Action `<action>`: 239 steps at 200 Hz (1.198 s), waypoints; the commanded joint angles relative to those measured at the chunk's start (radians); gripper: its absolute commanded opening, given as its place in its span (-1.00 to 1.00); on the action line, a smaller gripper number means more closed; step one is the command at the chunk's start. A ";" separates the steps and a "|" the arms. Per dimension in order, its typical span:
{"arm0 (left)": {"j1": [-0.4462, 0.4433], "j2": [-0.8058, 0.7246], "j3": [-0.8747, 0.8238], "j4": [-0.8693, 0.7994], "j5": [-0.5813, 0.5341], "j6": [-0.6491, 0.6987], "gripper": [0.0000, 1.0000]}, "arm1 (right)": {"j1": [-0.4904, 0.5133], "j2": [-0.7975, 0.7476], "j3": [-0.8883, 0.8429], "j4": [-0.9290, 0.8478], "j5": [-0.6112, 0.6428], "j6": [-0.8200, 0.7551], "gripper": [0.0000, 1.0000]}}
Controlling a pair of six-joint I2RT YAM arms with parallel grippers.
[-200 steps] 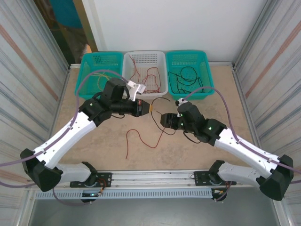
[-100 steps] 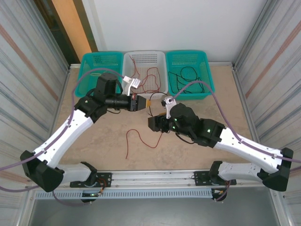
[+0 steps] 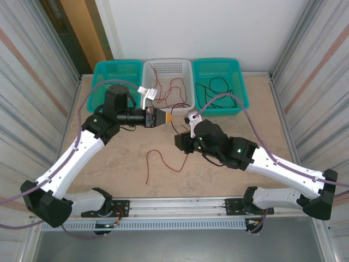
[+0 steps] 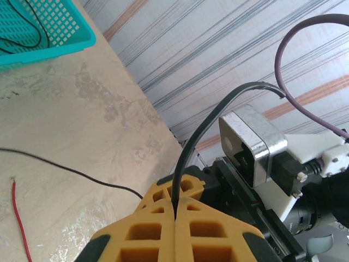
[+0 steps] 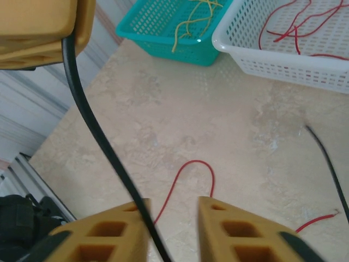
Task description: Untangle the cables
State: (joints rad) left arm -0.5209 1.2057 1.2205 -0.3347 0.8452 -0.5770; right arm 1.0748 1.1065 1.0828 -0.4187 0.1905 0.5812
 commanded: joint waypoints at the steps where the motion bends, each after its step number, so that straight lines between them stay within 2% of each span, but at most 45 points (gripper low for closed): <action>1: 0.004 -0.026 0.006 0.017 0.022 0.001 -1.00 | 0.008 0.003 0.036 0.004 0.012 -0.018 -0.71; 32: 0.003 -0.029 -0.011 0.019 -0.014 -0.005 -1.00 | 0.008 -0.008 0.050 0.012 0.016 -0.017 -0.99; 39: 0.001 -0.035 -0.022 0.029 -0.032 -0.010 -0.82 | 0.008 -0.015 0.051 0.016 0.020 -0.015 -1.00; 52: -0.001 -0.053 -0.050 0.039 -0.082 -0.012 -0.31 | 0.008 -0.037 0.052 0.024 0.038 -0.012 -1.00; 62: -0.001 -0.076 -0.081 0.065 -0.116 -0.018 -0.01 | 0.007 -0.058 0.052 0.030 0.054 -0.006 -1.00; 72: -0.001 -0.101 -0.115 0.106 -0.132 -0.026 0.15 | 0.002 -0.088 0.051 0.038 0.058 -0.004 -1.00; 97: -0.016 -0.173 -0.216 0.230 -0.177 -0.053 0.40 | -0.012 -0.167 0.040 0.091 0.044 0.013 -1.00; 120: -0.093 -0.216 -0.289 0.330 -0.222 -0.031 0.46 | -0.029 -0.219 0.031 0.164 0.018 0.029 -1.00; 161: -0.334 -0.282 -0.318 0.341 -0.466 0.214 0.45 | -0.056 -0.265 0.037 0.288 -0.010 0.057 -1.00; 179: -0.393 -0.287 -0.314 0.342 -0.546 0.284 0.45 | -0.060 -0.256 0.059 0.297 -0.031 0.061 -1.00; 239: -0.403 -0.173 -0.232 0.334 -0.426 0.306 0.24 | -0.060 -0.224 0.060 0.329 -0.068 0.088 -1.00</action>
State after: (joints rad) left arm -0.9169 0.9974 0.9352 -0.0166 0.3885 -0.3199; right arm 1.0206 0.8734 1.1240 -0.1421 0.1520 0.6403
